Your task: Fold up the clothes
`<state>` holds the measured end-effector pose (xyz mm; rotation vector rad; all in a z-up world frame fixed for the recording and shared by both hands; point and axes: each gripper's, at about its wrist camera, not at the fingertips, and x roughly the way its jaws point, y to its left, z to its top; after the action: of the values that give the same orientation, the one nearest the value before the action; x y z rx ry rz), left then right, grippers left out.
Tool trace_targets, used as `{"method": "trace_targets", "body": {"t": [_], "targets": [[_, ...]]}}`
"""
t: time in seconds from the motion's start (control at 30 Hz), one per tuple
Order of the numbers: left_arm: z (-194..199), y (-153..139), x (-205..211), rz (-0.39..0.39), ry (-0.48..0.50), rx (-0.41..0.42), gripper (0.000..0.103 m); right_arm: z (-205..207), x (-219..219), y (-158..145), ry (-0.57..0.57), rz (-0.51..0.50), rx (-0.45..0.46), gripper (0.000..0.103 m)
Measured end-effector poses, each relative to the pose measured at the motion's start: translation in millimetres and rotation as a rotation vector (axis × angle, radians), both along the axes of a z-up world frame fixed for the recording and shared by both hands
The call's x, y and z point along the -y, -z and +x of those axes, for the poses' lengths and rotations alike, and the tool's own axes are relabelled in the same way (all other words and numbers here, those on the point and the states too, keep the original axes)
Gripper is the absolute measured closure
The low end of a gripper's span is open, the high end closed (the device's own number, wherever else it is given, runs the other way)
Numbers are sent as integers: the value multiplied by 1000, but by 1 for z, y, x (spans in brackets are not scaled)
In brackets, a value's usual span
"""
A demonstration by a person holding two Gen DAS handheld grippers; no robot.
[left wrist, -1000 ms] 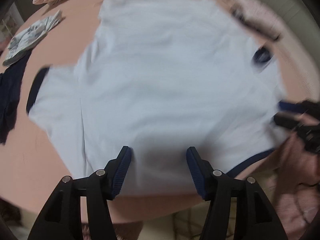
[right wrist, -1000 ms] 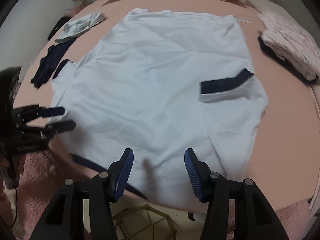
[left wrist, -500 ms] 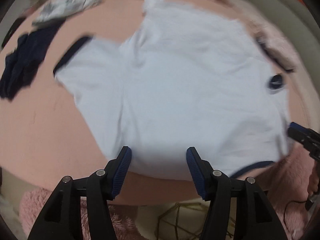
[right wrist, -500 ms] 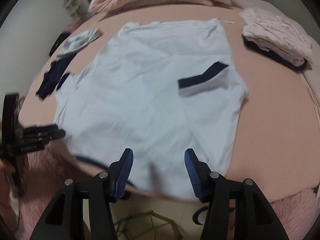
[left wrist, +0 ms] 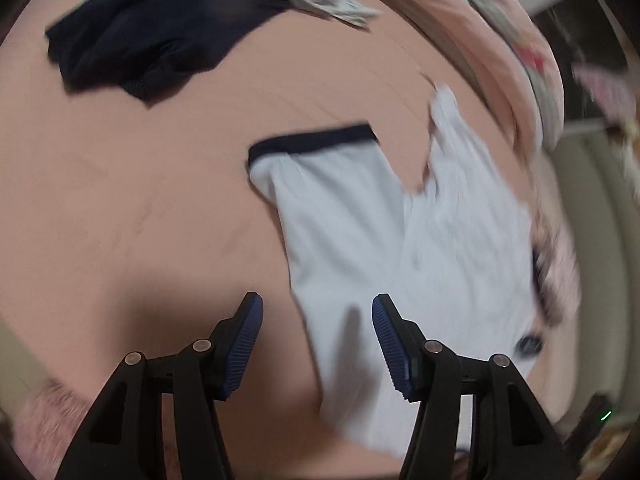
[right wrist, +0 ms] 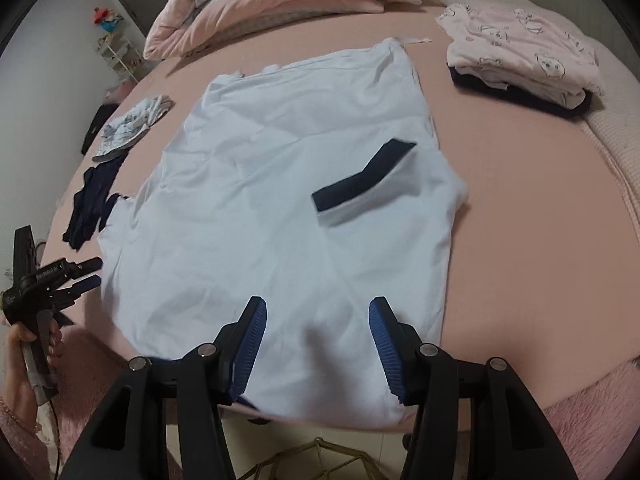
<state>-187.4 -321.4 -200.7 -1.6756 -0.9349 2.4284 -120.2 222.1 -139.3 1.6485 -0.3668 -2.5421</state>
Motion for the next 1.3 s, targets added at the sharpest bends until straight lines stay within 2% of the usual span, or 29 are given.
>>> {"method": "trace_targets", "body": {"t": [0.07, 0.1, 0.17, 0.27, 0.33, 0.37, 0.43, 0.53, 0.6, 0.67, 0.77, 0.8, 0.9, 0.97, 1.0, 1.13, 1.17, 1.23, 1.3], "targets": [[-11, 0, -15, 7, -22, -27, 49, -12, 4, 3, -6, 9, 14, 50], [-13, 0, -15, -8, -23, -38, 49, -19, 7, 5, -11, 8, 19, 50], [-22, 0, -43, -46, -30, -58, 49, -31, 14, 5, -19, -5, 23, 50], [-38, 8, -53, -85, -38, -80, 51, -43, 20, 3, -12, -25, 24, 50], [-42, 9, -64, -125, -33, -76, 87, -48, 21, 4, 0, -40, 26, 50], [-48, 17, -73, -130, -19, -65, 102, -51, 21, 5, 6, -49, 31, 50], [-53, 16, -82, -125, 13, -84, 102, -56, 20, 9, 14, -60, 45, 50], [-45, -10, -95, -188, 83, -165, 102, -63, 17, 5, 28, -49, 37, 50], [-43, -28, -109, -203, 136, -214, 102, -67, 14, 1, 37, -41, 30, 50], [-44, -44, -133, -198, 208, -260, 102, -72, 12, -3, 47, -34, 22, 50], [-51, -49, -185, -204, 364, -282, 102, -71, 5, -10, 70, -41, 6, 50], [-54, -47, -203, -216, 422, -274, 102, -68, 2, -13, 79, -48, -1, 50], [-62, -11, -260, -305, 641, -152, 99, -61, -4, -11, 93, -72, 9, 50], [-56, 5, -278, -330, 741, -92, 95, -58, -4, -7, 80, -56, 26, 50], [-53, 3, -277, -310, 741, -103, 92, -57, -4, -5, 73, -53, 31, 50], [-38, -32, -247, -138, 658, -248, 84, -55, 1, 0, 46, -58, 40, 50], [-35, -41, -237, -121, 628, -283, 81, -56, 4, 1, 33, -64, 42, 50], [-34, -47, -217, -182, 558, -283, 79, -63, 20, 0, -37, -69, 41, 50], [-40, -39, -198, -311, 484, -221, 79, -70, 50, -4, -140, -61, 30, 50]]}}
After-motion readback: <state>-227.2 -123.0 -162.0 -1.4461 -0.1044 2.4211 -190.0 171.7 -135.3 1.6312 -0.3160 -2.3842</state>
